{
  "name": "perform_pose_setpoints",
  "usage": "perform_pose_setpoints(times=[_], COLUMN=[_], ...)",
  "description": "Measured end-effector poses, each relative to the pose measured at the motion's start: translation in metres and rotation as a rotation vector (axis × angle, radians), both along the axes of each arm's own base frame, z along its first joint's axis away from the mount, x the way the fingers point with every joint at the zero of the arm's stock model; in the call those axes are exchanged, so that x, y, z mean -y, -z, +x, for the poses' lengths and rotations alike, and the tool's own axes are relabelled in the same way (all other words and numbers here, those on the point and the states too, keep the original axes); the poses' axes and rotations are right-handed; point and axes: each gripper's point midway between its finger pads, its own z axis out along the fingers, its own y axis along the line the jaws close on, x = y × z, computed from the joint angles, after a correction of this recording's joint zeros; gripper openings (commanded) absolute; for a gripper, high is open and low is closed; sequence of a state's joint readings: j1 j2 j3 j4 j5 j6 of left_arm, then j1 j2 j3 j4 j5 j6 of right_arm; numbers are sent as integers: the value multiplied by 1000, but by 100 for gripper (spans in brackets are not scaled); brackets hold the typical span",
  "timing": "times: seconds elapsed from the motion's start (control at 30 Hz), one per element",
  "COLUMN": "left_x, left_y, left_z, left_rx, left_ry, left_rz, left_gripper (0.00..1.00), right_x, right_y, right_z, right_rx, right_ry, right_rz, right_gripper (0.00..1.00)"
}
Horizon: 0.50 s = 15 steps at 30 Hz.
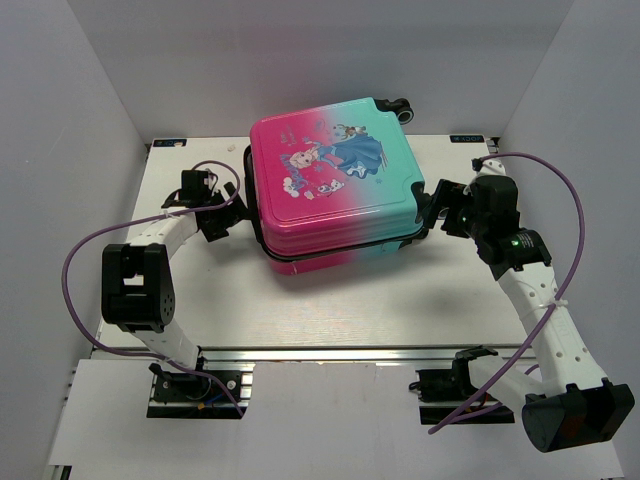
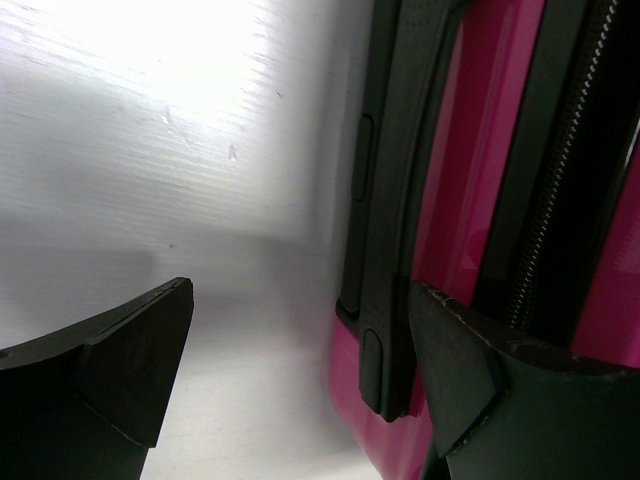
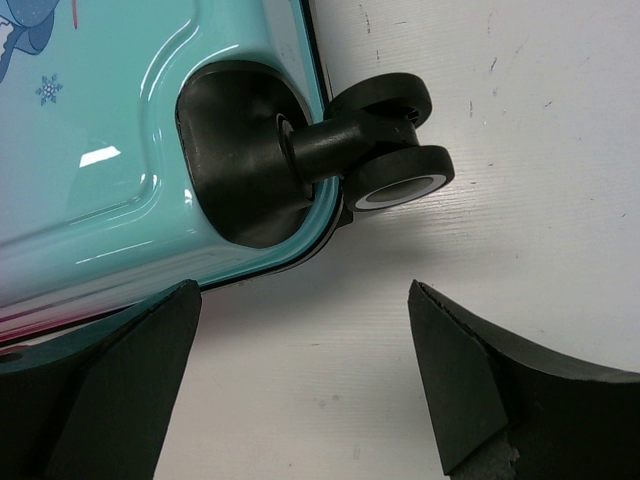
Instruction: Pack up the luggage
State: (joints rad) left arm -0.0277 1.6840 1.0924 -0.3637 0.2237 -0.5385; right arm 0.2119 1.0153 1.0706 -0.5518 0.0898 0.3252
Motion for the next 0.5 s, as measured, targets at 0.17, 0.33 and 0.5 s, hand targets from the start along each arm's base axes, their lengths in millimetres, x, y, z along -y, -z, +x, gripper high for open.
perform_pose_setpoints(times=[0.17,0.33,0.5], left_x=[5,1,5], left_y=[-7,-10,9], left_z=[-4,-3,2], left_rx=[7,13,-17], left_ry=[17,6,3], left_rz=[11,36,20], left_gripper=[98,96,92], right_x=[0,0,0], right_y=[3,3,3], right_z=[0,0,-1], right_rx=[-7,-7,-6], right_ry=[0,1,-6], right_rz=[-2,-2,-10], right_gripper=[89,89,89])
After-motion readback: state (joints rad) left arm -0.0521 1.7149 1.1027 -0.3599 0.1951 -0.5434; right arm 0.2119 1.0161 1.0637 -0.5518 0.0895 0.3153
